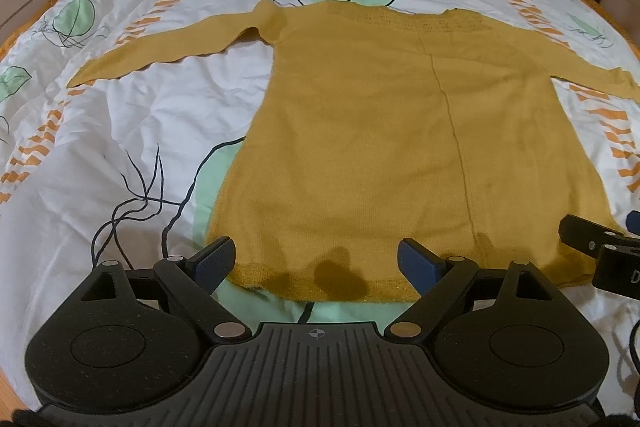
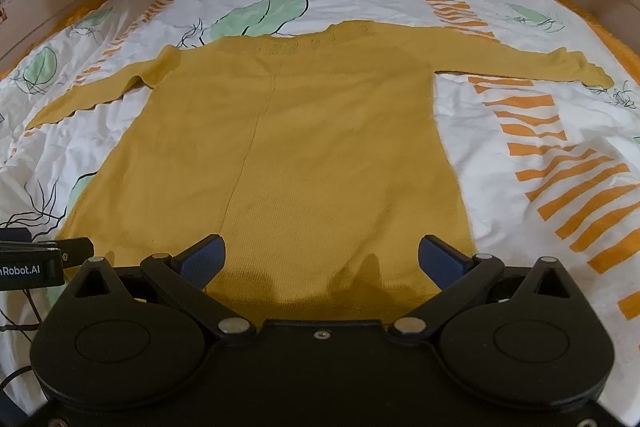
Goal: Fold small clothes
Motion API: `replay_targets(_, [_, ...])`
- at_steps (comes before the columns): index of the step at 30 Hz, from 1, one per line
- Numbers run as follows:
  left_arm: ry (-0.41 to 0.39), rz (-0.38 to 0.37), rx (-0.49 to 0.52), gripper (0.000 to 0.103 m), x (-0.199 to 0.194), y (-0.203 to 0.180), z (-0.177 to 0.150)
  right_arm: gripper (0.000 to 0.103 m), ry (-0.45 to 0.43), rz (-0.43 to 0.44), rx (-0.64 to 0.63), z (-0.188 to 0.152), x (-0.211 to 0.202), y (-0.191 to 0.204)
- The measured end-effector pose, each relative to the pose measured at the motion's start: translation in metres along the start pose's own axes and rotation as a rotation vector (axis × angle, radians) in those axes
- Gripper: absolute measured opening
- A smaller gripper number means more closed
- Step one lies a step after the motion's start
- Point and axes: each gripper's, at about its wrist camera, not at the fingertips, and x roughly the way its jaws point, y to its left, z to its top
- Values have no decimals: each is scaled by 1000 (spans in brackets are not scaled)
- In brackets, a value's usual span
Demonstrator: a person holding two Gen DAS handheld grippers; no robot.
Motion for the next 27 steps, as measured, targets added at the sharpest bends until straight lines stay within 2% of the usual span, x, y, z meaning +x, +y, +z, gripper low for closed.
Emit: replay_targets(27, [59, -14, -18, 89, 22, 4, 7, 103, 58, 7, -9, 4, 21, 2])
